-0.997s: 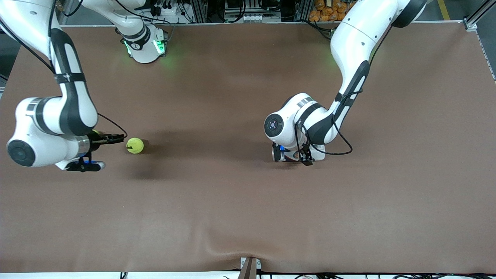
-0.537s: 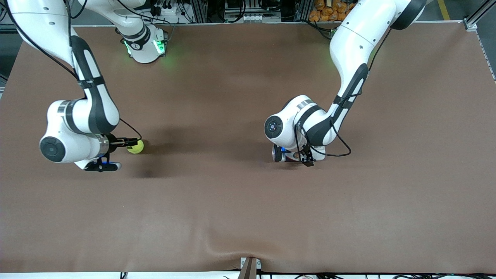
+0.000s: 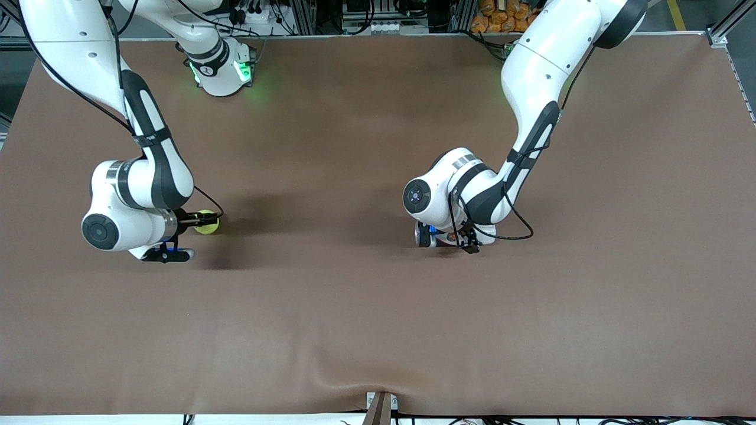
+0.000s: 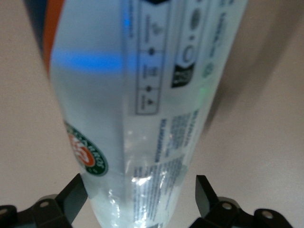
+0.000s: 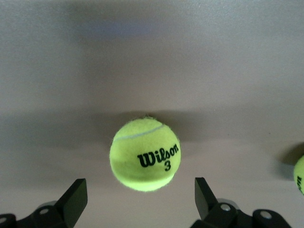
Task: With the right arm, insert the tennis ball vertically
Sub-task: 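Close the right gripper on the Wilson ball and lift it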
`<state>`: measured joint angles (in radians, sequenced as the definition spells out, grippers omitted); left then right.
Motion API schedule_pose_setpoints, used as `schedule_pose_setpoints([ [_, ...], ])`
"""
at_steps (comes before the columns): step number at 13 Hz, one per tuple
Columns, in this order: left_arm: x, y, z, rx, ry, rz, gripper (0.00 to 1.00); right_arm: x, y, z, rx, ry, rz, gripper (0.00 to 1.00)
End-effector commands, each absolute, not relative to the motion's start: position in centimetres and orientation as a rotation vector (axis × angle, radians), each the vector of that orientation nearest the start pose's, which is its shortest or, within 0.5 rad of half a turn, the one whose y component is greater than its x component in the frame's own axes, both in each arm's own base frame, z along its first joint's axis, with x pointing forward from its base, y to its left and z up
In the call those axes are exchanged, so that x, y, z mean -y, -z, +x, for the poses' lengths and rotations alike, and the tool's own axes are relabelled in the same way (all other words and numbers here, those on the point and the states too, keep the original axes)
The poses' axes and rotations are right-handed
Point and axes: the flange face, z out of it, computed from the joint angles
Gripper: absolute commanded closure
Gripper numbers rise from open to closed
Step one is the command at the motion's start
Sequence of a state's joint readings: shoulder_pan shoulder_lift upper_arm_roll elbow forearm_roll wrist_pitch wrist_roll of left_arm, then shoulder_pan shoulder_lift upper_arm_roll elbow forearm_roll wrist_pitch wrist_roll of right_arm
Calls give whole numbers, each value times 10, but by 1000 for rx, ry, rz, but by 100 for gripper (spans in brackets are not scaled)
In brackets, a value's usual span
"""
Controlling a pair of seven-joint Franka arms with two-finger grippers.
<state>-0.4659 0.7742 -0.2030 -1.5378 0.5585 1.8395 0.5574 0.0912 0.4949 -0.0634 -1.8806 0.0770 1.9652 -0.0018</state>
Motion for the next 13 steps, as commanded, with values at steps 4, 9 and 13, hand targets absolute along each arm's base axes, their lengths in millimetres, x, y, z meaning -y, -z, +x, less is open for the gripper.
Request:
schedule_pose_setpoints([
  [4,358,-171,556,-1819,-563,-1970,0,-26,-198,585,-44,-638,-3044,0],
  [9,357,-166,557,-1836,-560,-1954,11,-23,-192,585,-54,-642,-3045,0],
  [13,360,-166,558,-1845,-538,-1914,17,-20,-192,585,-61,-642,-3044,10],
])
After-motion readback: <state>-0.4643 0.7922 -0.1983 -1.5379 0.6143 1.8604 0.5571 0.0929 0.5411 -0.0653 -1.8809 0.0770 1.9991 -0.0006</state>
